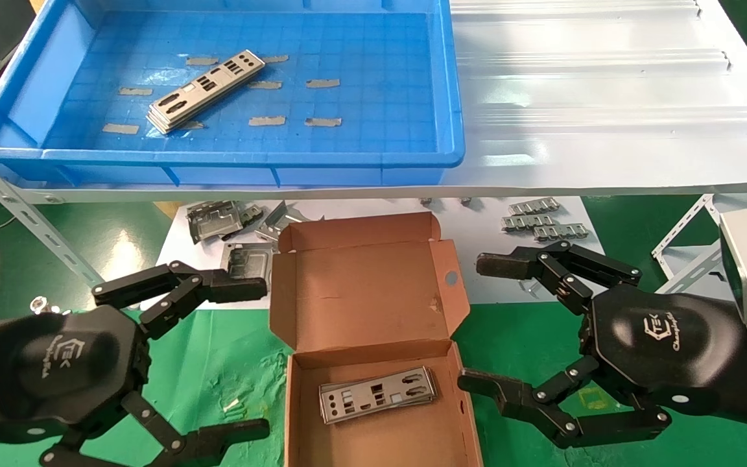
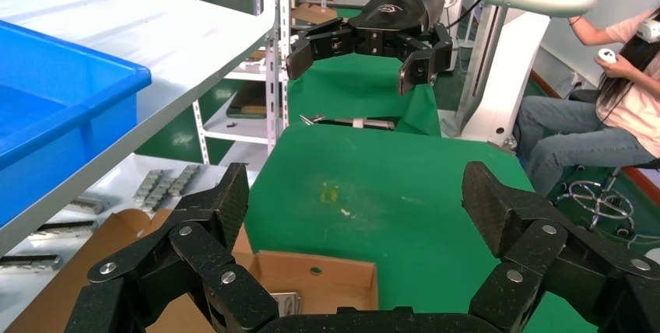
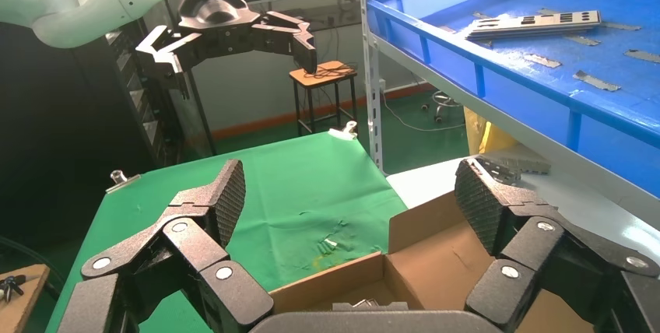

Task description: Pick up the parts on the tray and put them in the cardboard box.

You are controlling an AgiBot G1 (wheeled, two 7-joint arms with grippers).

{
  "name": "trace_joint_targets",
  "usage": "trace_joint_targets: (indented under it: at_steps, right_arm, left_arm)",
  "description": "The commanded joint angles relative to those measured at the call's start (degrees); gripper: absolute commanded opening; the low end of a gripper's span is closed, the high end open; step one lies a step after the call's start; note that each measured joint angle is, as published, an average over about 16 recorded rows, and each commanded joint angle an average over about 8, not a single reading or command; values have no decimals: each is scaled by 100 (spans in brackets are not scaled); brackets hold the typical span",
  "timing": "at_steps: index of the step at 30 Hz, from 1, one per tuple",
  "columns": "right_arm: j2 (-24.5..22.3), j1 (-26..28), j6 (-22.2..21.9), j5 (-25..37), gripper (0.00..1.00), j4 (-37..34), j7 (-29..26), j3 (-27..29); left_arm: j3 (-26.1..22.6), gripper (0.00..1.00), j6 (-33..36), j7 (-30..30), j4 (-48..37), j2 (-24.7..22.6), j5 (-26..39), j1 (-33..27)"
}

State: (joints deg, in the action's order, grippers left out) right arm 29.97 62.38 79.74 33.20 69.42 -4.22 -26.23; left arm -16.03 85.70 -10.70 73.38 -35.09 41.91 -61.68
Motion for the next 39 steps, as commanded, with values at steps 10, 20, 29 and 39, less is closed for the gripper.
trace_joint_targets:
  at_steps: [10, 20, 29, 39]
  right_arm:
    - [0, 0, 0, 0, 100, 0, 0, 0]
    - [0, 0, 0, 0, 100, 0, 0, 0]
    - [0, 0, 0, 0, 100, 0, 0, 0]
    - [0, 0, 0, 0, 100, 0, 0, 0]
  left_arm:
    - [0, 100, 0, 0, 0, 0, 0, 0]
    - [0, 100, 0, 0, 0, 0, 0, 0]
    - [0, 100, 0, 0, 0, 0, 0, 0]
    - [0, 100, 0, 0, 0, 0, 0, 0]
